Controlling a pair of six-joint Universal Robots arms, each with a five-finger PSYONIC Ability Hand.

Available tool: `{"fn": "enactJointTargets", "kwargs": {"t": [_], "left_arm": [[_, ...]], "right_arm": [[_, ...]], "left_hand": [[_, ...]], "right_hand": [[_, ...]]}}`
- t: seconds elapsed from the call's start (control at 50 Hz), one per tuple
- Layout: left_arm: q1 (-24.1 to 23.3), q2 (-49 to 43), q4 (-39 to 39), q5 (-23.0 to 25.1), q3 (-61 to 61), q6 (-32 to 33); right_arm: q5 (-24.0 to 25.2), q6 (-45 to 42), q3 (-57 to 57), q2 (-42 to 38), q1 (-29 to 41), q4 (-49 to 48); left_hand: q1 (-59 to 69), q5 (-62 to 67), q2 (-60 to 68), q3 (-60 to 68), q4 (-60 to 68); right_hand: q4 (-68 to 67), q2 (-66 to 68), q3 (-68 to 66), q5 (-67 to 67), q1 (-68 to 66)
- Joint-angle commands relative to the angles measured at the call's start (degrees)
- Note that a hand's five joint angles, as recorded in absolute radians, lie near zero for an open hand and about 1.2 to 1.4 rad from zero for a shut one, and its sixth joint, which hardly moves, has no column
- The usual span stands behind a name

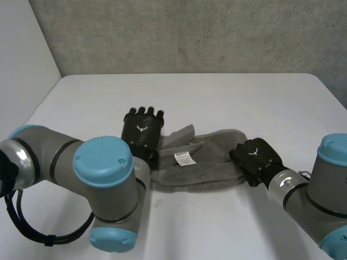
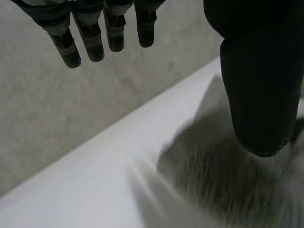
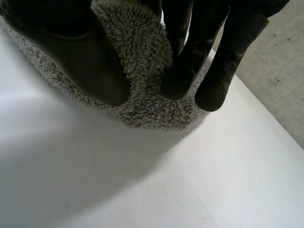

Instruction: Fold the towel.

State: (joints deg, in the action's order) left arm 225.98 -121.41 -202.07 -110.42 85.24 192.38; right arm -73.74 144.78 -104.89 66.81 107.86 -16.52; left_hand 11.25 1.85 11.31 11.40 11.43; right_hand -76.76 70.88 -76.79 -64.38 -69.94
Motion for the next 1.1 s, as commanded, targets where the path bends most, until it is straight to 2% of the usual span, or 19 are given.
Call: {"fn": "enactJointTargets", "kwargs": {"t": [0.02,0.1,0.14,0.28,0.36,0.42,0.46,0.48,0.5,0.52,0.56,0.68,0.74,0.78,0.86,0.96,1.0,1.06,1.1], "left_arm": [[-2.9,2.7,-2.6,1.9,-1.7,0.3],[-3.6,0.9,-2.5,5.7,-3.5,0.2],[-3.7,-2.8,-2.3,8.7,-5.5,0.2],[-3.6,-11.8,-1.3,9.7,-12.8,0.4],[-2.9,-15.3,2.3,9.6,-17.6,0.2],[-2.4,-15.3,3.3,8.4,-18.0,0.2],[-0.5,-14.3,3.5,3.2,-17.4,0.4],[-0.5,-14.3,3.5,3.2,-17.4,0.4],[0.9,-13.1,3.5,-0.1,-16.7,0.5],[0.9,-13.1,3.5,-0.1,-16.7,0.5],[2.4,-10.3,3.3,-4.9,-14.2,0.6],[3.4,-6.6,3.2,-5.9,-9.7,0.5],[3.9,-4.6,3.3,-5.4,-6.5,0.4],[3.9,-2.0,3.2,-4.0,-2.5,0.3],[3.9,0.8,3.2,-2.4,1.0,0.0],[4.2,5.0,3.1,-2.0,4.3,-0.3],[5.9,7.6,2.9,-2.1,5.7,-1.5],[7.5,8.8,2.8,-2.0,6.5,-2.3],[10.1,11.2,2.7,-1.7,7.8,-3.6]], "right_arm": [[-0.2,-4.2,-0.1,0.5,-0.2,0.2],[-0.2,-4.9,-0.5,0.3,-0.1,0.2],[-0.2,-4.9,-0.8,0.2,0.2,0.1],[-0.2,-5.0,-1.0,0.4,0.4,0.2],[-0.1,-5.0,-0.8,0.7,0.0,0.3],[-0.1,-5.0,-0.3,0.8,-0.3,0.8],[-0.1,-5.4,0.1,1.8,-1.7,2.0],[-0.1,-5.4,0.1,1.8,-1.7,2.0],[0.0,-6.1,0.6,2.6,-2.4,2.7],[0.0,-6.1,0.6,2.6,-2.4,2.7],[-0.2,-9.0,1.6,3.8,-2.5,4.1],[-2.4,-13.9,4.7,4.6,-2.4,5.4],[-4.1,-15.1,7.9,4.6,0.0,6.2],[-4.8,-15.7,12.9,3.2,6.4,6.9],[-4.7,-17.3,18.3,0.7,12.4,8.2],[-2.1,-23.1,24.2,-3.6,19.4,9.9],[1.7,-28.0,26.7,-8.3,24.2,12.0],[3.4,-30.6,27.5,-10.6,25.9,14.0],[4.6,-36.0,29.4,-15.1,27.8,17.5]], "left_hand": [[1.3,0.7,1.3,1.2,1.1],[2.0,1.4,1.9,1.8,1.8],[2.5,1.9,2.4,2.3,2.3],[3.7,3.1,3.6,3.5,3.5],[3.7,3.1,3.6,3.5,3.5],[4.0,3.4,4.0,3.9,3.8],[4.0,3.4,4.0,3.9,3.8],[4.0,3.4,4.0,3.9,3.8],[3.8,3.2,3.8,3.7,3.7],[3.8,3.2,3.8,3.7,3.7],[3.3,2.7,3.3,3.2,3.2],[2.7,2.1,2.6,2.5,2.5],[1.8,1.2,1.8,1.7,1.6],[1.5,0.9,1.4,1.3,1.3],[1.0,0.4,0.9,0.8,0.8],[0.8,0.2,0.8,0.7,0.6],[0.6,0.0,0.6,0.5,0.5],[0.6,0.0,0.6,0.5,0.5],[0.6,0.0,0.6,0.5,0.5]], "right_hand": [[-3.2,9.1,-3.2,-5.6,-10.1],[-3.2,9.1,-3.2,-5.6,-10.1],[-3.2,9.1,-3.2,-5.6,-10.1],[-3.2,9.1,-3.2,-5.6,-10.1],[-3.2,9.1,-3.2,-5.6,-10.1],[-3.2,9.1,-3.2,-5.6,-10.1],[-3.2,9.1,-3.2,-5.6,-10.1],[-3.2,9.1,-3.2,-5.6,-10.1],[-3.2,9.1,-3.2,-5.6,-10.1],[-3.2,9.1,-3.2,-5.6,-10.1],[-3.2,9.1,-3.2,-5.6,-10.1],[-3.2,9.1,-3.2,-5.6,-10.1],[-3.2,9.1,-3.2,-5.6,-10.1],[-3.2,9.1,-3.2,-5.6,-10.1],[-3.2,9.1,-3.2,-5.6,-10.1],[-3.2,9.1,-3.2,-5.6,-10.1],[-3.2,9.1,-3.2,-5.6,-10.1],[-3.2,9.1,-3.2,-5.6,-10.1],[-3.2,9.1,-3.2,-5.6,-10.1]]}}
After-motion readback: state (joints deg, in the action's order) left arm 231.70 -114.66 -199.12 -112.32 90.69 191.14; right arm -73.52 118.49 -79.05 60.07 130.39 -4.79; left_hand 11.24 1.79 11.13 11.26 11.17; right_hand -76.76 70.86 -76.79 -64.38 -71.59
